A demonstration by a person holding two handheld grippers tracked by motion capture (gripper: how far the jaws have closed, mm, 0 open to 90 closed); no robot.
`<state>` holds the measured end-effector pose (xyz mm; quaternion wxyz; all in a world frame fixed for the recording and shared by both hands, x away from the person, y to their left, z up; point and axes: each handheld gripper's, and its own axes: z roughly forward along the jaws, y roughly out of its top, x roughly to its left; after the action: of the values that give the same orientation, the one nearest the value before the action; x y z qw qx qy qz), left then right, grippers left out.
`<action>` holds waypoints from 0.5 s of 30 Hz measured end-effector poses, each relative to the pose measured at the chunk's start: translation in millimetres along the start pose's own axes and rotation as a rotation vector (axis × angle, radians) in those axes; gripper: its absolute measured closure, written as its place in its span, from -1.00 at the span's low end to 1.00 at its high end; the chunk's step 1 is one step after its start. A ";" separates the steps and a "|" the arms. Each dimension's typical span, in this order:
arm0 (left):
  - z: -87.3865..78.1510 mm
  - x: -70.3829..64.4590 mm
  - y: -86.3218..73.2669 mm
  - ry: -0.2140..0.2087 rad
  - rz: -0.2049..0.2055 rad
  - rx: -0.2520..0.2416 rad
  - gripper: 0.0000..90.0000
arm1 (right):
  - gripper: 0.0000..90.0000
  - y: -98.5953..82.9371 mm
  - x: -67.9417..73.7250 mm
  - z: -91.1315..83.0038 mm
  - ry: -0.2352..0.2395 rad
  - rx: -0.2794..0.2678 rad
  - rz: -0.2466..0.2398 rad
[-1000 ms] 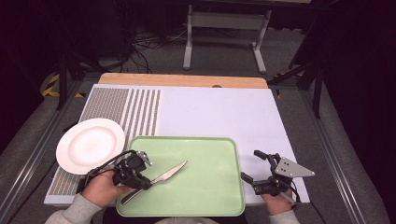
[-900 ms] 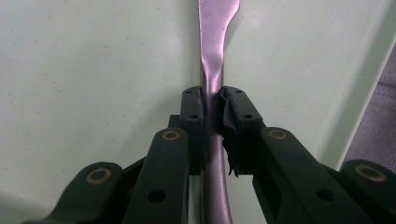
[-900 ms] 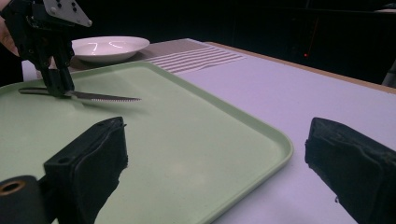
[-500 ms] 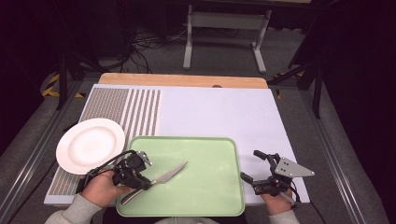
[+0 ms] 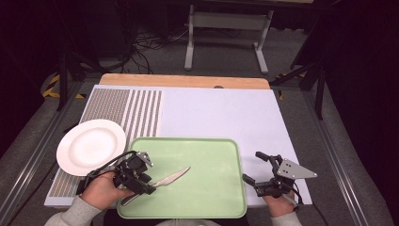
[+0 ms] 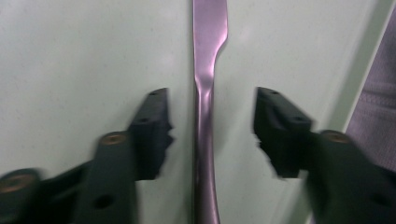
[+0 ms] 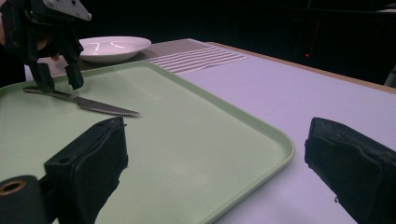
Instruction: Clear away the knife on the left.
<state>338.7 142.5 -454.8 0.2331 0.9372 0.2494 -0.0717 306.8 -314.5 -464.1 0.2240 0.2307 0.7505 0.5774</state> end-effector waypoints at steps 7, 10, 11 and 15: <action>-1.4 -12.8 5.8 0.032 0.145 -0.090 -0.48 | -0.86 0.0 0.0 -0.1 0.000 0.000 0.000; -1.5 -19.5 7.9 0.060 0.239 -0.126 -0.20 | -0.86 0.1 0.2 0.2 0.000 0.000 -0.001; -0.9 -21.4 8.1 0.075 0.262 -0.130 -0.05 | -0.86 0.2 0.2 0.1 0.000 0.000 -0.002; 5.5 -29.4 9.3 0.111 0.368 -0.089 0.40 | -0.86 0.4 0.3 -0.5 -0.002 -0.003 -0.002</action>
<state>317.8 120.0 -448.5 0.2694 0.9582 0.0895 0.0353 306.3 -314.6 -463.6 0.2256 0.2303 0.7497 0.5779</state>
